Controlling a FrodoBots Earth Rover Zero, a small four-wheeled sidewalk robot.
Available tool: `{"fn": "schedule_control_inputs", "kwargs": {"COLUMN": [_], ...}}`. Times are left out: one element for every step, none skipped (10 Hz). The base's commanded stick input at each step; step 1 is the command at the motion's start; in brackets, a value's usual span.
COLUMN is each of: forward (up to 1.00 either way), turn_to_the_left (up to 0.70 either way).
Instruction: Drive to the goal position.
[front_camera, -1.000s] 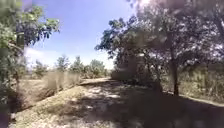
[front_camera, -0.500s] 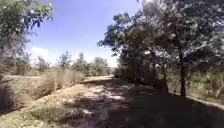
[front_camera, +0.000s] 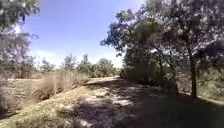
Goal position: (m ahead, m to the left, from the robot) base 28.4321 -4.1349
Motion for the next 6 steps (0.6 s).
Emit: {"fn": "schedule_control_inputs", "kwargs": {"forward": [0.70, 0.70, 0.70, 0.70, 0.70, 0.70], "turn_to_the_left": [0.00, 0.00, 0.00, 0.00, 0.00, 0.00]}}
